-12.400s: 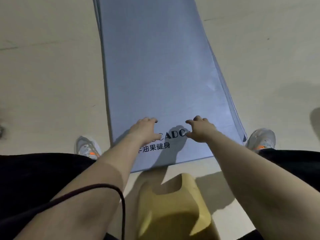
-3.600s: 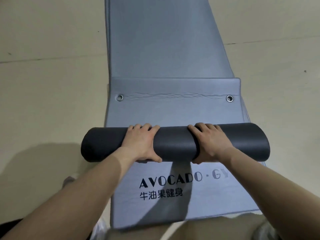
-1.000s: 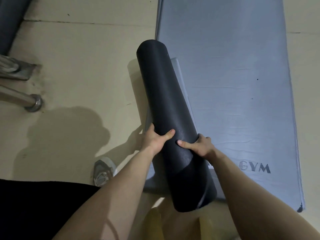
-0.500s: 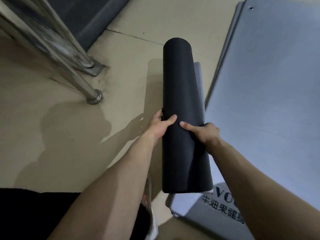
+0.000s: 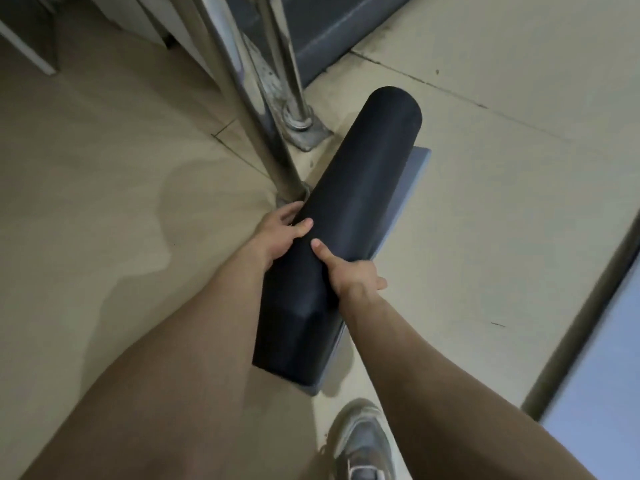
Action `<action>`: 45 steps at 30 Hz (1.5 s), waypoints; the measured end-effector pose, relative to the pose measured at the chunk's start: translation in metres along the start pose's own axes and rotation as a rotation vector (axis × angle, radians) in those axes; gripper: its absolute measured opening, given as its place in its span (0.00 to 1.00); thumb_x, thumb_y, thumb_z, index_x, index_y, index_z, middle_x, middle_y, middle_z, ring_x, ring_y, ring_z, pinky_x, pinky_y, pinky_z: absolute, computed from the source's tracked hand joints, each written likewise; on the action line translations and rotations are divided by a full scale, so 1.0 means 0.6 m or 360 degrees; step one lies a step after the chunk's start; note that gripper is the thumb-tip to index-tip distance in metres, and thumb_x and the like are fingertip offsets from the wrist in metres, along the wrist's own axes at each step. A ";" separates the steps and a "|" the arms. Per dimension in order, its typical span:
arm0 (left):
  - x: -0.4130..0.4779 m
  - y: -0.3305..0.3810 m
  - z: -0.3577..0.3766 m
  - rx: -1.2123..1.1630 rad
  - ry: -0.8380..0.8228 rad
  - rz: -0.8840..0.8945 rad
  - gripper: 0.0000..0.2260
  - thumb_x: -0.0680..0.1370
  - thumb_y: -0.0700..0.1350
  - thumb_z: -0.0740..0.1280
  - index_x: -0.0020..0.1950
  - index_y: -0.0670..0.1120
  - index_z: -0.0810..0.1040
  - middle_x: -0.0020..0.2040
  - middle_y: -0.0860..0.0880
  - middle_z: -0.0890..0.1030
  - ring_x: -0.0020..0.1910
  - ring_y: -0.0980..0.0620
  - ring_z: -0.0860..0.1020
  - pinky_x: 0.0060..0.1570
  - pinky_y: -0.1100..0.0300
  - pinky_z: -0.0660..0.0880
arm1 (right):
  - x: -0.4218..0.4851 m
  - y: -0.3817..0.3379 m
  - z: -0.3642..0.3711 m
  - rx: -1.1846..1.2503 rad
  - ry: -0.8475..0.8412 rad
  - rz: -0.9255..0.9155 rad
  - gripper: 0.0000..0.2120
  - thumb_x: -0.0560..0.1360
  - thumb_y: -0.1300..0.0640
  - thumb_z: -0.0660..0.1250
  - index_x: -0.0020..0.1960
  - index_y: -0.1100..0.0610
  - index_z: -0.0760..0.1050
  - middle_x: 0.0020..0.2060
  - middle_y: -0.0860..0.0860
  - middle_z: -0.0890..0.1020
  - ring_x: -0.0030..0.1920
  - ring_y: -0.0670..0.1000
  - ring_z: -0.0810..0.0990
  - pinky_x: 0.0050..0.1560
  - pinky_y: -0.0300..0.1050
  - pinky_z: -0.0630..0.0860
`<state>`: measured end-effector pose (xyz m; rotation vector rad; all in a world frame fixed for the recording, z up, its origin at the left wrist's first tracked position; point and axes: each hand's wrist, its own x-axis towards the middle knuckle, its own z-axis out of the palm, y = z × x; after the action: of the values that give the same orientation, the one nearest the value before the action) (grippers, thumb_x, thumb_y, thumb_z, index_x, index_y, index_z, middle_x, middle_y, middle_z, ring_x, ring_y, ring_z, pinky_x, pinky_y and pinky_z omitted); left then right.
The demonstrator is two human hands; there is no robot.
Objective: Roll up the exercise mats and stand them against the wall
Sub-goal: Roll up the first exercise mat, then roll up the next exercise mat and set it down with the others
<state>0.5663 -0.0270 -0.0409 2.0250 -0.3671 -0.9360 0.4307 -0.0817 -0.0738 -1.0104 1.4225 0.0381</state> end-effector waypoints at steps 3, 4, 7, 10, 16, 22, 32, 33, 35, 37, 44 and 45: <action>0.012 -0.049 -0.015 0.0115 0.0133 -0.0050 0.23 0.80 0.38 0.69 0.75 0.44 0.73 0.73 0.46 0.75 0.72 0.50 0.73 0.74 0.51 0.67 | 0.009 0.010 0.044 -0.0135 0.0034 0.0011 0.57 0.58 0.25 0.77 0.72 0.62 0.67 0.66 0.59 0.65 0.64 0.66 0.74 0.69 0.60 0.74; 0.012 -0.062 -0.013 0.0191 0.0198 -0.0059 0.22 0.80 0.40 0.70 0.74 0.46 0.74 0.72 0.48 0.76 0.71 0.51 0.74 0.74 0.52 0.67 | 0.009 0.015 0.046 -0.0221 0.0032 -0.0032 0.53 0.62 0.27 0.77 0.73 0.62 0.66 0.68 0.60 0.65 0.65 0.65 0.73 0.69 0.59 0.73; -0.025 -0.064 -0.010 0.0427 0.0409 -0.0059 0.20 0.81 0.45 0.68 0.73 0.53 0.75 0.72 0.51 0.76 0.70 0.48 0.74 0.71 0.56 0.69 | -0.010 0.032 0.025 -0.0477 -0.0049 -0.0309 0.39 0.73 0.38 0.74 0.73 0.60 0.67 0.69 0.60 0.68 0.65 0.64 0.75 0.69 0.57 0.74; -0.080 -0.040 -0.002 0.0587 0.0418 -0.0075 0.20 0.80 0.47 0.69 0.73 0.53 0.75 0.71 0.51 0.76 0.69 0.46 0.75 0.66 0.58 0.69 | -0.053 0.039 -0.035 -0.0696 -0.0072 -0.0443 0.34 0.76 0.42 0.71 0.74 0.58 0.67 0.70 0.59 0.70 0.66 0.64 0.76 0.68 0.55 0.74; -0.215 0.041 0.125 0.0740 0.0138 0.0024 0.19 0.79 0.48 0.70 0.71 0.51 0.76 0.68 0.49 0.78 0.65 0.45 0.77 0.65 0.50 0.75 | -0.135 0.088 -0.275 -0.0819 0.0251 -0.0453 0.30 0.78 0.46 0.67 0.76 0.59 0.68 0.72 0.60 0.71 0.65 0.62 0.78 0.65 0.52 0.74; -0.397 0.032 0.395 0.1178 -0.0560 0.0196 0.17 0.76 0.49 0.72 0.65 0.52 0.79 0.65 0.51 0.81 0.63 0.48 0.78 0.63 0.56 0.73 | -0.231 0.283 -0.581 -0.0686 0.0548 -0.0197 0.27 0.78 0.49 0.67 0.73 0.60 0.71 0.70 0.62 0.74 0.64 0.60 0.78 0.62 0.51 0.75; -0.669 -0.175 0.755 0.2138 -0.1511 0.0923 0.38 0.70 0.59 0.76 0.76 0.53 0.66 0.74 0.46 0.65 0.73 0.42 0.64 0.70 0.49 0.66 | -0.327 0.728 -0.844 -0.0996 0.0571 0.0311 0.24 0.80 0.50 0.63 0.75 0.52 0.68 0.69 0.58 0.69 0.67 0.65 0.72 0.59 0.56 0.74; -0.681 -0.201 0.762 0.2266 -0.1479 0.1013 0.42 0.68 0.62 0.77 0.77 0.53 0.63 0.76 0.44 0.60 0.75 0.40 0.59 0.72 0.47 0.63 | -0.330 0.763 -0.844 -0.1085 0.0521 0.0313 0.26 0.79 0.49 0.65 0.76 0.50 0.66 0.69 0.58 0.67 0.68 0.64 0.70 0.61 0.57 0.74; -0.700 -0.242 0.759 0.2462 -0.1390 0.1190 0.51 0.65 0.68 0.76 0.79 0.53 0.55 0.79 0.42 0.51 0.78 0.37 0.50 0.77 0.42 0.54 | -0.335 0.816 -0.833 -0.1319 0.0471 0.0233 0.41 0.71 0.46 0.76 0.77 0.48 0.59 0.71 0.56 0.63 0.69 0.63 0.66 0.61 0.58 0.76; -0.710 -0.272 0.742 0.2633 -0.1443 0.1331 0.57 0.64 0.71 0.74 0.81 0.53 0.47 0.81 0.42 0.42 0.79 0.34 0.42 0.77 0.36 0.44 | -0.338 0.844 -0.814 -0.1582 0.0457 0.0163 0.53 0.65 0.46 0.81 0.78 0.50 0.51 0.73 0.57 0.57 0.71 0.63 0.62 0.63 0.59 0.74; -0.713 -0.255 0.724 0.2899 -0.1653 0.1493 0.54 0.69 0.62 0.76 0.82 0.53 0.43 0.82 0.41 0.38 0.80 0.32 0.40 0.77 0.35 0.52 | -0.362 0.825 -0.821 -0.1816 0.0333 0.0066 0.60 0.61 0.44 0.82 0.80 0.54 0.48 0.77 0.61 0.54 0.73 0.66 0.62 0.59 0.60 0.78; -0.711 -0.241 0.725 0.2847 -0.1729 0.1438 0.53 0.69 0.61 0.77 0.82 0.54 0.45 0.82 0.43 0.39 0.80 0.33 0.41 0.77 0.37 0.53 | -0.370 0.811 -0.831 -0.1799 0.0258 0.0075 0.56 0.62 0.45 0.81 0.79 0.54 0.51 0.77 0.60 0.56 0.73 0.65 0.64 0.58 0.59 0.79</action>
<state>-0.0524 0.0438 -0.1061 1.7239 -3.2464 -1.0047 -0.2910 0.0367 -0.0736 -1.9125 1.5622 0.8919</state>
